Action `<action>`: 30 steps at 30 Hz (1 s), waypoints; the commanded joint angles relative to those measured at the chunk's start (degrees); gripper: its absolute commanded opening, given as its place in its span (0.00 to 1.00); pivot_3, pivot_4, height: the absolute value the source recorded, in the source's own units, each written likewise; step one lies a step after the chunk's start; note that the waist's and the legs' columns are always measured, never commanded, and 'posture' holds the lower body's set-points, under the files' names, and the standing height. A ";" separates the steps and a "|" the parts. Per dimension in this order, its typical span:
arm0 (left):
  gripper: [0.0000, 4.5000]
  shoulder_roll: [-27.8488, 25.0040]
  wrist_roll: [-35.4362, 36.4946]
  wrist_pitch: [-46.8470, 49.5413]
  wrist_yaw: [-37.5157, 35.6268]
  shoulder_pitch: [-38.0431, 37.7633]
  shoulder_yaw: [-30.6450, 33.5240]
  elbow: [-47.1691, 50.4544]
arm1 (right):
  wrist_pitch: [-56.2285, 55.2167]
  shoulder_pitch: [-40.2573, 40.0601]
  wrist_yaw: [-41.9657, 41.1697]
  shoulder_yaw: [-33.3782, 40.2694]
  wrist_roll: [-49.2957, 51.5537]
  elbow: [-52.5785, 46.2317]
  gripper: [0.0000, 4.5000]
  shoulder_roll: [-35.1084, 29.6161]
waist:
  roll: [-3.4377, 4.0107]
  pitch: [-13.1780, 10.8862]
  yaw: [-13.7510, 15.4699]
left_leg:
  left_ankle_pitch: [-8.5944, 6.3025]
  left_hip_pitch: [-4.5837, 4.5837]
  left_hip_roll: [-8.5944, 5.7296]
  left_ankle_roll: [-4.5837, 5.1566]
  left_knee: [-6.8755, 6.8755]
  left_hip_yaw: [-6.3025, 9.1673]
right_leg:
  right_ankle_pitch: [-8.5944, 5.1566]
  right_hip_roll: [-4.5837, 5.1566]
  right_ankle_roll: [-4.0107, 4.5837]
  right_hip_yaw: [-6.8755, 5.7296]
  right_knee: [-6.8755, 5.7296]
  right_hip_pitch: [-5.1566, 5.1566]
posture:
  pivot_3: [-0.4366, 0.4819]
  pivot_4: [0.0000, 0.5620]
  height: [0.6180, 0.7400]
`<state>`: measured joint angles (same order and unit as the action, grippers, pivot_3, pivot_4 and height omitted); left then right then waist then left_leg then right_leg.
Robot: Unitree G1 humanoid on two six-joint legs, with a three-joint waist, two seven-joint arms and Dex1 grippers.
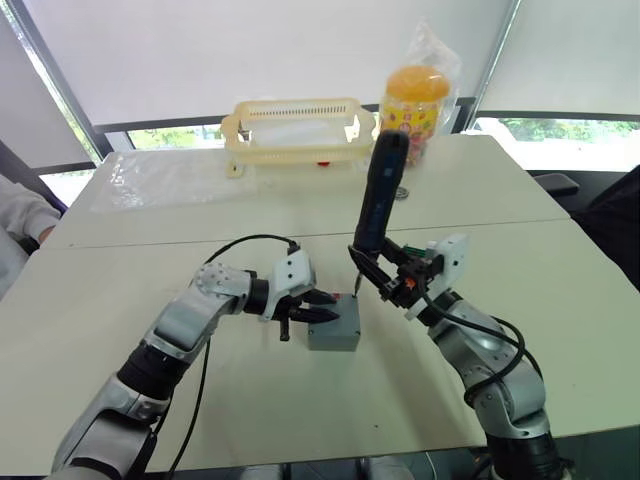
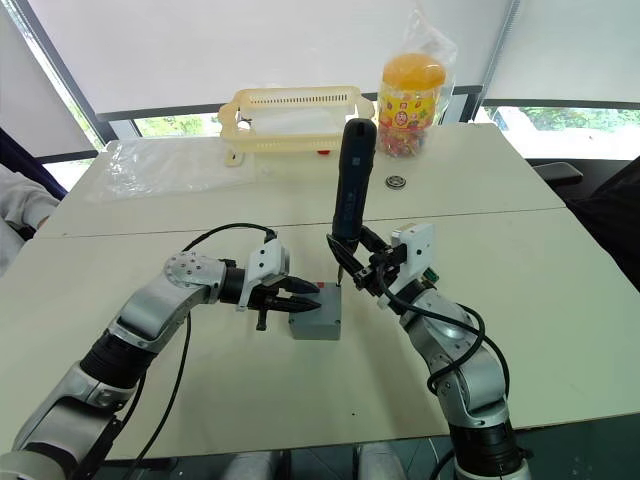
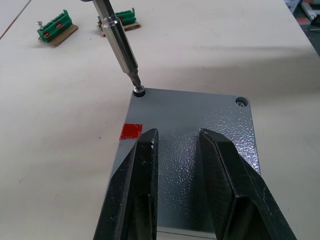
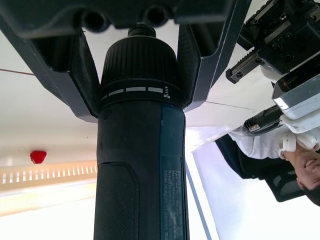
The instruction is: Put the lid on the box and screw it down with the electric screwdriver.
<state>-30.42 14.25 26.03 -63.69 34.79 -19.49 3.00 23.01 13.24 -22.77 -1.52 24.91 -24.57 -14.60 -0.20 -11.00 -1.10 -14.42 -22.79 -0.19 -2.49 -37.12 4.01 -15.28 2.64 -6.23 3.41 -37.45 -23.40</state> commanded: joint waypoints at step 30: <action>0.28 -0.54 -2.15 1.39 -0.01 -1.65 -1.15 -0.04 | -5.63 -5.62 -2.48 -5.31 -8.47 6.36 0.39 -1.28 | -0.41 0.99 0.12 | -0.02 0.48 0.01 0.00 0.12 0.18 | -0.13 0.00 0.18 -0.17 0.36 0.68 | 0.48 0.27 1.00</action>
<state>-30.46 13.09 26.95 -63.57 34.10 -19.63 2.87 14.15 9.71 -25.11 -6.23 16.72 -21.69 -15.52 -0.61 -10.01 -0.98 -14.44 -22.31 -0.18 -2.49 -37.00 4.20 -15.41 2.64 -6.04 3.22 -37.09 -22.71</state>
